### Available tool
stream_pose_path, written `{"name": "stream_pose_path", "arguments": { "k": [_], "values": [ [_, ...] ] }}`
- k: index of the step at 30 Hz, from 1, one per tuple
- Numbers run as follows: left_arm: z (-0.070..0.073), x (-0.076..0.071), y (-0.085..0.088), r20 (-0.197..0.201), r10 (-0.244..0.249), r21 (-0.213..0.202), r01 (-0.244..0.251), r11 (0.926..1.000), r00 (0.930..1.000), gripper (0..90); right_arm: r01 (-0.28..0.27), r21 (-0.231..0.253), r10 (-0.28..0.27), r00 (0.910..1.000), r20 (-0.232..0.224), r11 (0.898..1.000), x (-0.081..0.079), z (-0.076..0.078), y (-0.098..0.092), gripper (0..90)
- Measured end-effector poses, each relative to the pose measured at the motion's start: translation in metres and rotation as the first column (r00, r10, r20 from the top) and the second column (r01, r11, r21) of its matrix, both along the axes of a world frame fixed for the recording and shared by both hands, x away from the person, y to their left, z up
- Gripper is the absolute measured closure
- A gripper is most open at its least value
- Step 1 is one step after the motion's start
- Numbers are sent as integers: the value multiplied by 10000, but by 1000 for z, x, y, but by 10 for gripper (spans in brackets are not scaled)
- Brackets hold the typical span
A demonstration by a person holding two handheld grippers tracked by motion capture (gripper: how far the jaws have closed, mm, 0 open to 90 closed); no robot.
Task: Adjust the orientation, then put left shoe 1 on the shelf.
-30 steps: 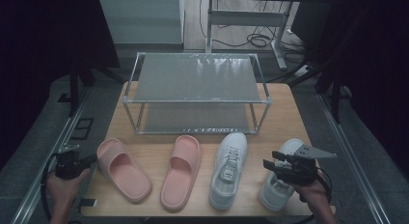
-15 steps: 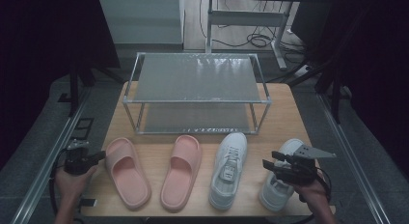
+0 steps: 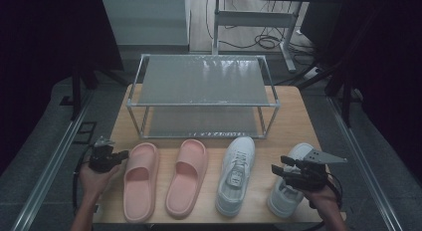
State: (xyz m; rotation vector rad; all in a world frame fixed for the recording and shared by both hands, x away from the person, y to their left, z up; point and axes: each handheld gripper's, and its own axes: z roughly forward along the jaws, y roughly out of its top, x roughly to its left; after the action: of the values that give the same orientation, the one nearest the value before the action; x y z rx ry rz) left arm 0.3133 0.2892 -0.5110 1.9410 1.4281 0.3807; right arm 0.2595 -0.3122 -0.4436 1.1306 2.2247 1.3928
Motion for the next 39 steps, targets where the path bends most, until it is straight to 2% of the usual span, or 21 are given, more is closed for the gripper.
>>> {"name": "stream_pose_path", "arguments": {
  "k": [12, 17, 20, 22, 24, 25, 26, 27, 28, 30, 31, 32, 35, 39],
  "values": [
    [6, 16, -37, 124, -736, 101, 735, 9972, 9972, 900, 14, -23, -14, 10000, -20, 10000, 0, -1, -1, 451],
    [11, 13, -34, 334, -623, 10, 623, 9981, 9975, 894, 35, 14, -35, 10000, -10, 10000, 0, 0, -2, 452],
    [21, 1, -22, 721, -398, -110, 407, 9991, 9966, 893, 42, 22, -42, 10000, 29, 10000, 0, 0, -2, 452],
    [31, -14, -14, 1065, -253, -99, 265, 9996, 9940, 893, 65, 44, -65, 10000, 35, 10000, 0, 1, -3, 452],
    [34, -19, -11, 1184, -243, -94, 256, 9996, 9927, 893, 73, 58, -73, 10000, 49, 10000, 0, 1, -3, 452],
    [41, -35, -5, 1510, -128, -170, 156, 9997, 9885, 892, 95, 57, -95, 9999, 54, 9999, -1, 1, -3, 452],
    [41, -35, -5, 1510, -128, -170, 156, 9997, 9885, 891, 95, 57, -95, 9999, 54, 9999, -1, 1, -3, 452],
    [46, -51, -2, 1741, -48, -288, 100, 9995, 9847, 887, 86, 28, -86, 9999, 58, 10000, -1, 2, -3, 452],
    [48, -59, -3, 1837, -58, -355, 125, 9993, 9830, 880, 87, 38, -87, 9999, 80, 10000, -1, 2, -2, 452],
    [49, -64, -3, 1902, -73, -391, 150, 9991, 9817, 861, 57, 28, -58, 9999, 101, 10000, -1, 3, -1, 452],
    [51, -76, -5, 2019, -128, -560, 246, 9981, 9793, 852, 22, -10, -22, 9999, 113, 10000, -2, 3, 0, 452],
    [51, -81, -7, 2069, -165, -616, 298, 9977, 9782, 847, 9, -11, -9, 9999, 116, 10000, -2, 4, 0, 452],
    [50, -93, -17, 2017, -355, -806, 527, 9954, 9788, 798, 11, -19, -11, 9999, 114, 10000, -2, 3, 0, 452],
    [46, -105, -36, 1838, -786, -783, 943, 9925, 9798, 729, 43, 8, -43, 9999, 114, 10000, -2, 3, 0, 452]
  ]
}}
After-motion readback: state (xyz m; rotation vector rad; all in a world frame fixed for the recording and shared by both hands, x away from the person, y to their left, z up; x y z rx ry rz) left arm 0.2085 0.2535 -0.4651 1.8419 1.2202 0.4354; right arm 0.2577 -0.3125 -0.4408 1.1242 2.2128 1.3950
